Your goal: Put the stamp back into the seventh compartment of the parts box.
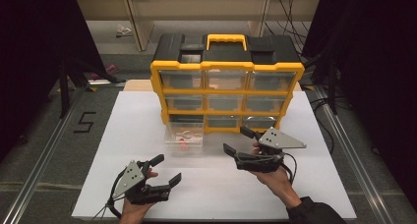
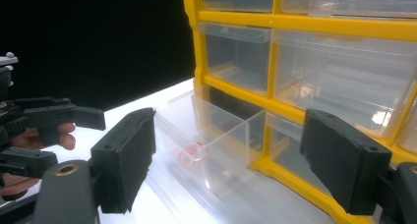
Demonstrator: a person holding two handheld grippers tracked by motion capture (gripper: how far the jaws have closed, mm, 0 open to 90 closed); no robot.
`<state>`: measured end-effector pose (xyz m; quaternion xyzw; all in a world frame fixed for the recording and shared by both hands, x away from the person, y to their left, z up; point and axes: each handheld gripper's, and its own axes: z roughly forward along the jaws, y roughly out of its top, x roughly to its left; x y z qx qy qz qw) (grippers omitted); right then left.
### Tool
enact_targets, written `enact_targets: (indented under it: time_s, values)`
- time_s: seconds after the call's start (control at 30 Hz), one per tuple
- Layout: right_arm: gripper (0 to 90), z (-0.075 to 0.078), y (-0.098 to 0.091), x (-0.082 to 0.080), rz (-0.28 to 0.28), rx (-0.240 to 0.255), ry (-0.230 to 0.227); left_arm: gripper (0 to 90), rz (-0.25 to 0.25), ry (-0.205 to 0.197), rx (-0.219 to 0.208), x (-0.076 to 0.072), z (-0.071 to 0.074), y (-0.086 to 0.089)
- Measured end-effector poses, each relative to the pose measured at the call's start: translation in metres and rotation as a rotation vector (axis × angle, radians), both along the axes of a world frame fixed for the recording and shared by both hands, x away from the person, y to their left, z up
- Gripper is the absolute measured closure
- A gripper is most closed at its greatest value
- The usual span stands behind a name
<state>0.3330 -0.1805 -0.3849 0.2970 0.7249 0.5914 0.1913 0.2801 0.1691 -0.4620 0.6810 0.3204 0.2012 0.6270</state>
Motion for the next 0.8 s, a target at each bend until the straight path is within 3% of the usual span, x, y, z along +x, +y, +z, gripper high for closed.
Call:
enact_targets:
  time_s: [0.37,0.8]
  values:
    - [15.3,-0.0012,-0.0039,-0.0047,0.011,0.004,-0.014,15.4,-0.003,-0.004,0.006,-0.0004,0.0001,-0.0006]
    - [15.1,-0.0069,-0.0102,-0.0082,-0.012,0.002,-0.015,15.4,-0.005,-0.003,0.004,-0.0002,0.0001,-0.0005]
